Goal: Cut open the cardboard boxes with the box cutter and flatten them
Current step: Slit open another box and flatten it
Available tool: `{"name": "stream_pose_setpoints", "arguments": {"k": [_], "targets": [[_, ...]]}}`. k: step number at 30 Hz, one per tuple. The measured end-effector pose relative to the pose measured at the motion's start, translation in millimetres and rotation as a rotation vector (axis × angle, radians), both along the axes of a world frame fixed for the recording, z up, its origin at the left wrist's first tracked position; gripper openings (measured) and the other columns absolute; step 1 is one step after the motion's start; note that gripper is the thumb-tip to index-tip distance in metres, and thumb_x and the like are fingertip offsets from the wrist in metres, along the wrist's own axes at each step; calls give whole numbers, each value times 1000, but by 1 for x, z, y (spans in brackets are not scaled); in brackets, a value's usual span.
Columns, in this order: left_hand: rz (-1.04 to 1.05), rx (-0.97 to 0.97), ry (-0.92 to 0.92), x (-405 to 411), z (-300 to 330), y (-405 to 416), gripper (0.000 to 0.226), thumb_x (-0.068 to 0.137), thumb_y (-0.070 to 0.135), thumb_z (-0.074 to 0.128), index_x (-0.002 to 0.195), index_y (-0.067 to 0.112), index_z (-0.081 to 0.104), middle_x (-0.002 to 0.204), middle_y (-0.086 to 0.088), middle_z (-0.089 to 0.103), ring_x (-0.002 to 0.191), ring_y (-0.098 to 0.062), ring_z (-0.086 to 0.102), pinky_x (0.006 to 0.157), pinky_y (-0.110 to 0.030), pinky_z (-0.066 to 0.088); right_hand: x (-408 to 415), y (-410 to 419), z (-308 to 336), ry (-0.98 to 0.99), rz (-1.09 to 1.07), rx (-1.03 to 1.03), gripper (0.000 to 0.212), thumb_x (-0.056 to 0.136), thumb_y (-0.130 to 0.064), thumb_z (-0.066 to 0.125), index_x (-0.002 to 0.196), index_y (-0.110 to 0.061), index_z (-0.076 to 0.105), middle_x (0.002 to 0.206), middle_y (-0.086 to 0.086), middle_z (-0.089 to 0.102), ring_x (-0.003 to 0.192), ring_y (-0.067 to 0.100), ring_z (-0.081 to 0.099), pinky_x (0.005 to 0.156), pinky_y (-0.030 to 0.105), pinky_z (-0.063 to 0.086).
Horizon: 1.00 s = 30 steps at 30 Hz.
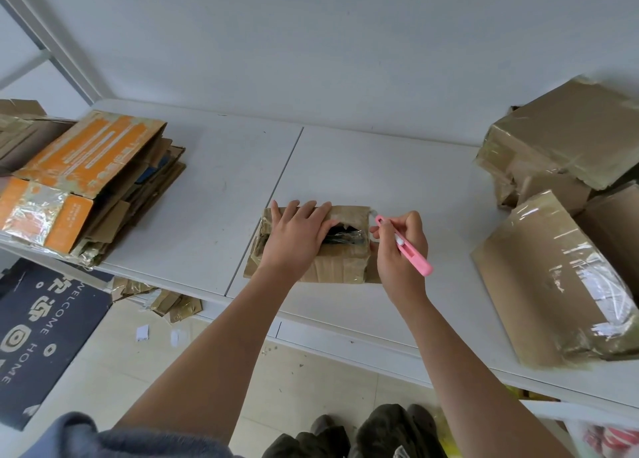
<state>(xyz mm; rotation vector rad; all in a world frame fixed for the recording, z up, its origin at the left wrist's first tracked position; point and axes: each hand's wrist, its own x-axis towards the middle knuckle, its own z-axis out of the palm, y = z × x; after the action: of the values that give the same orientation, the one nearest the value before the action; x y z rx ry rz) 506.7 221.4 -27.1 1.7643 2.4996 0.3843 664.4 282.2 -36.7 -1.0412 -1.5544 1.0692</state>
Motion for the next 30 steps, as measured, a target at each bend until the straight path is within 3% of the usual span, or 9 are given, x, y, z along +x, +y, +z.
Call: {"name": "stream_pose_setpoints", "arguments": {"k": [6, 13, 19, 24, 28, 30], "targets": [[4, 12, -28, 0, 1, -1, 48, 104, 41, 34, 142, 18, 49, 135, -1, 55, 132, -26, 41, 118, -59, 9, 10, 6, 2, -19, 114, -59, 16, 98, -6, 54, 86, 0, 46, 74, 11, 62, 68, 23, 62, 56, 32, 49], [6, 5, -31, 0, 2, 0, 48, 104, 42, 32, 143, 19, 48, 136, -1, 55, 133, -26, 40, 118, -59, 8, 20, 3, 4, -71, 190, -52, 16, 98, -4, 52, 86, 1, 43, 72, 12, 59, 70, 36, 60, 58, 57, 53], [12, 27, -40, 0, 0, 0, 49, 103, 44, 32, 141, 18, 50, 136, -1, 56, 132, -26, 42, 118, -59, 8, 26, -11, 5, -43, 250, -71, 21, 97, -8, 51, 82, 1, 40, 71, 20, 57, 75, 49, 60, 59, 64, 51], [2, 65, -57, 1, -1, -2, 50, 102, 44, 31, 138, 18, 54, 130, -1, 60, 128, -26, 45, 118, -61, 9, 35, -9, 3, -68, 303, -136, 19, 98, -1, 50, 82, -2, 40, 75, -6, 63, 82, 31, 67, 68, 61, 56], [8, 93, -82, 1, -1, -2, 55, 101, 46, 25, 134, 17, 58, 126, 0, 62, 125, -26, 48, 118, -60, 9, 44, -5, 4, -96, 361, -150, 19, 98, -4, 51, 83, 1, 42, 78, 3, 61, 86, 27, 70, 71, 59, 58], [6, 112, -94, 1, -2, -2, 52, 101, 45, 28, 133, 17, 59, 125, 0, 62, 124, -26, 48, 118, -60, 9, 46, -1, 5, -92, 355, -143, 19, 97, -9, 53, 82, -2, 45, 78, 2, 65, 87, 24, 72, 70, 50, 61]]}}
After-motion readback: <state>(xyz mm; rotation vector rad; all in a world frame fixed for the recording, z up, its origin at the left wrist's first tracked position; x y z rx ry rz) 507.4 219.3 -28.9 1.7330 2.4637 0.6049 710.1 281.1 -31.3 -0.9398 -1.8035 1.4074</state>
